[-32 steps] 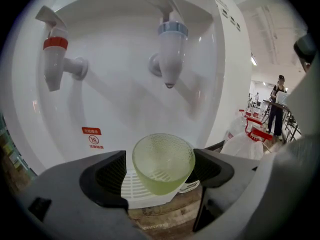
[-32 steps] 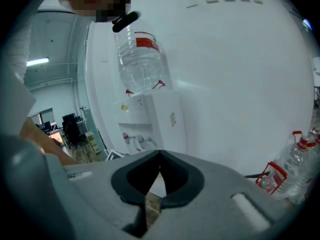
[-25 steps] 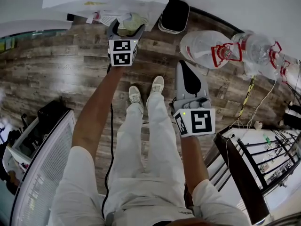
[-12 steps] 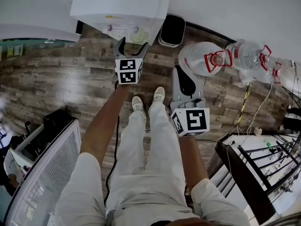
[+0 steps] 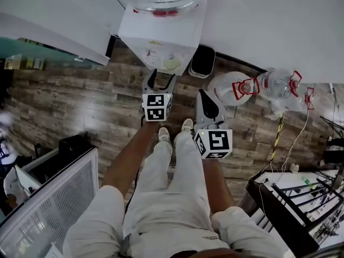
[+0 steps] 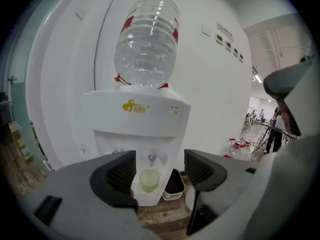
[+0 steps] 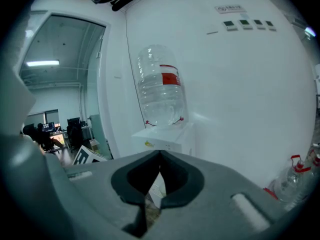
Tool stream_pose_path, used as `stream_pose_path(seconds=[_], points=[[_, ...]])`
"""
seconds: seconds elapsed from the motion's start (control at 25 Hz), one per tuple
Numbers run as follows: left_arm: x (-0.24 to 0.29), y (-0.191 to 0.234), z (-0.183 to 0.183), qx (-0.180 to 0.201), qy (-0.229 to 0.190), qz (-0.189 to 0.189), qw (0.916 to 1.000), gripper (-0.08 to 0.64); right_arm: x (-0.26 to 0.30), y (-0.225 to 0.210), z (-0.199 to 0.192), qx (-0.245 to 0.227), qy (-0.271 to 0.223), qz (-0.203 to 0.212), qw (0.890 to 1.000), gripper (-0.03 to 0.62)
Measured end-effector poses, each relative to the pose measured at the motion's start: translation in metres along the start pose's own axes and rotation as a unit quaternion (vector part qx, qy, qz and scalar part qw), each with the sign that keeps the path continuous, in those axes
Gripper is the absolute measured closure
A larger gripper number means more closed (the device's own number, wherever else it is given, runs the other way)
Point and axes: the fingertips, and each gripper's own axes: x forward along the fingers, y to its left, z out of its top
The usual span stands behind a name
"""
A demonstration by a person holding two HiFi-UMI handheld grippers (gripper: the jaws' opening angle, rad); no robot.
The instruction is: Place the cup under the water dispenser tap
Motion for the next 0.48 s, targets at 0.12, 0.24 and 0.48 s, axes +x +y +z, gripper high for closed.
stream_pose_path(seconds=[0.12,0.24,0.48], points=[[-0.027,-0.008,0.023,-0.006,-0.01,-0.003,0.9999,0.281,-0.009,0.005,0.018,-0.003,-0.003,-0.002,1.0,0.594],[-0.054,-0.017,0.047,-0.006,-0.02,-0.007,0.9998,0.325,-0.02,0.012,0.034,-0.003,-0.005,-0.001,1.0,0.594],[-0.104,-0.032,0.101,-0.053,-0.049,-0.019,0.9972,0.394,-0.048,0.022,0.068,0.013,-0.006,0.013,1.0,0.594]])
